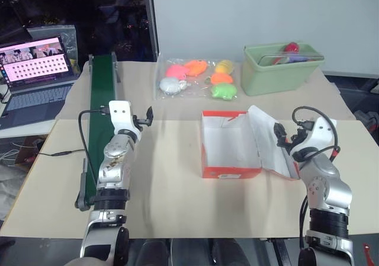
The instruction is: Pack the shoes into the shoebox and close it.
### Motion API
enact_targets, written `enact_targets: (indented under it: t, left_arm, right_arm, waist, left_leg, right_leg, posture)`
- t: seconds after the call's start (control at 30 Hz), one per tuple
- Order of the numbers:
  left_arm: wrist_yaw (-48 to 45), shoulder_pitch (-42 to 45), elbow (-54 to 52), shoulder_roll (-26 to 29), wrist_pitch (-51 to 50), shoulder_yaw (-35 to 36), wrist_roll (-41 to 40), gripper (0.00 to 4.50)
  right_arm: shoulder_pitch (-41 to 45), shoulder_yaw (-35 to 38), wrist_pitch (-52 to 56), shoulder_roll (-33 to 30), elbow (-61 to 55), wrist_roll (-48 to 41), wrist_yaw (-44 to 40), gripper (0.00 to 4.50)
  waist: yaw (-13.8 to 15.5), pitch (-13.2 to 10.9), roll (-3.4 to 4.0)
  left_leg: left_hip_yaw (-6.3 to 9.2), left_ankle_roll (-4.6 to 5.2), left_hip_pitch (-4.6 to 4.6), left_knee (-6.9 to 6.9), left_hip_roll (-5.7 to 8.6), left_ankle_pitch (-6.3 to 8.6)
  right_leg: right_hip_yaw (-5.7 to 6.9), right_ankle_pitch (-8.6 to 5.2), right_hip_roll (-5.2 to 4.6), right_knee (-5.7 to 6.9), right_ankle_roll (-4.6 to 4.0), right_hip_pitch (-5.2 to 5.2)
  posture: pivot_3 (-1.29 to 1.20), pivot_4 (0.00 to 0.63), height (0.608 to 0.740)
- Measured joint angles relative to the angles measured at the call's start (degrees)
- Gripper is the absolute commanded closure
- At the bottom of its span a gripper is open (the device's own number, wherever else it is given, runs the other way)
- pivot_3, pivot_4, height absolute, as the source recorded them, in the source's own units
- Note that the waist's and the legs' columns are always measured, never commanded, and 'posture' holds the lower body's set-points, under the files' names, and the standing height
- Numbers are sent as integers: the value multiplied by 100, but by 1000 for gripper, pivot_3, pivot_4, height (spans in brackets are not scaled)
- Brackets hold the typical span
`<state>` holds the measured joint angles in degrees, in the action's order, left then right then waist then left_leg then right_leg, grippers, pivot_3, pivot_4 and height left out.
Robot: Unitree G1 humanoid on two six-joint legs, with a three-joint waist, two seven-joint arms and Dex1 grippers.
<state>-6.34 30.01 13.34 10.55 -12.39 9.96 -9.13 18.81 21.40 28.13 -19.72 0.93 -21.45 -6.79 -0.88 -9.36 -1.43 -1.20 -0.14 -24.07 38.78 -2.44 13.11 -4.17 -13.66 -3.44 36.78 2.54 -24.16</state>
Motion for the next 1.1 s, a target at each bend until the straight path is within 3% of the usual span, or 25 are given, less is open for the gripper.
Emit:
enact_targets:
  t: [0.07, 0.17, 0.33, 0.4, 0.5, 0.77, 0.93, 1.1]
  left_arm:
    - [10, -15, -14, 0, -3, 1, 0, 0]
    - [72, -223, -135, -11, -58, -5, 9, 0]
    - [72, -395, -463, -60, -281, -220, 58, 0]
    - [121, -574, -744, 19, -302, -158, 68, 0]
    - [217, -800, -957, 67, -414, -76, 106, 0]
    - [1006, -2123, -2882, -34, -1374, 312, 279, 0]
    - [1411, -2232, -3640, -8, -2069, 568, 448, 0]
    - [1589, -2331, -3748, -156, -2666, 654, 458, 0]
  right_arm:
    - [6, -61, 1, 5, -5, 24, -4, 43]
    - [272, -827, 322, 62, -397, 25, -391, 43]
    - [787, -2225, 1187, -277, -1861, -795, -1967, 43]
    - [691, -2568, 1594, -586, -2464, -1505, -2864, 43]
    - [520, -3206, 1831, -991, -2858, -1802, -3693, 43]
    - [458, -3471, 1787, -954, -2685, -1470, -3775, 43]
    - [577, -3445, 1739, -743, -2480, -1370, -3722, 43]
    - [687, -3439, 1692, -634, -2243, -1262, -3724, 43]
  waist:
    - [0, 0, 0]
    - [-161, 0, 1]
    - [-134, 0, 1]
    - [-71, 0, 1]
    - [-16, 1, -1]
    - [-33, 0, -4]
    - [11, 0, -6]
    - [8, 0, -8]
  left_leg:
    - [0, 0, 0, 0, 0, 0]
    - [-4, 0, 3, 0, -3, 0]
    - [29, 0, -3, -1, -3, 0]
    - [37, 1, -13, 0, -2, 1]
    - [36, 1, -16, 5, 2, 1]
    - [34, 0, -2, 9, -3, 0]
    - [35, -1, -3, 14, 2, 0]
    - [34, -1, -4, 13, 1, 0]
  right_leg:
    - [0, 0, 0, 0, 0, 0]
    - [-10, 0, 3, 13, 0, -9]
    - [18, -1, 6, 10, 0, 1]
    - [25, 0, 2, 2, 1, 6]
    - [25, 0, -4, -1, 2, 6]
    - [20, -1, 3, 8, 0, 1]
    - [20, -1, 1, 10, 0, 4]
    - [20, 0, 1, 8, 0, 1]
  posture:
    - [0, 150, 729]
    - [0, 150, 729]
    - [0, 150, 729]
    - [0, 150, 729]
    - [0, 150, 729]
    - [0, 150, 729]
    - [0, 150, 729]
    - [0, 150, 729]
